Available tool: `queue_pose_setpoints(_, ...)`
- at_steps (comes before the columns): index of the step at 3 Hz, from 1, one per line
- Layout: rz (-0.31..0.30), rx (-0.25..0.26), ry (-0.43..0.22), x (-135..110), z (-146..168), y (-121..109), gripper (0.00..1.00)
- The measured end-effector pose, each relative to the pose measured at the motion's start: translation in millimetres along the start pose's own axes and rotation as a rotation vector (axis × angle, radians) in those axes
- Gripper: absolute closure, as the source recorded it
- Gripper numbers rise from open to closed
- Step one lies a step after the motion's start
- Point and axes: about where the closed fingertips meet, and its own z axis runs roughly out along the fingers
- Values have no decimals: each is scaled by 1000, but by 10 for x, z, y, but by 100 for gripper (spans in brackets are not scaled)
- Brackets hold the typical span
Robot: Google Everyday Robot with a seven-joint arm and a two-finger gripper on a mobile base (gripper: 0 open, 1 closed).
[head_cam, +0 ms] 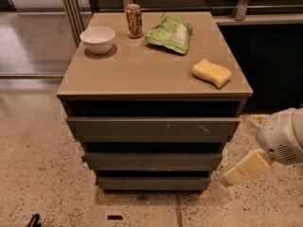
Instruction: Open top drawer
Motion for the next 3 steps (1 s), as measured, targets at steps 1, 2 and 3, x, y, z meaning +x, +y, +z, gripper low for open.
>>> queue_pose_setpoints(1,25,38,-33,-2,107,-128,27)
queue_pose_setpoints(2,25,38,-33,-2,107,-128,50)
queue_pose_setpoints(3,28,40,-36,0,119,-137,81)
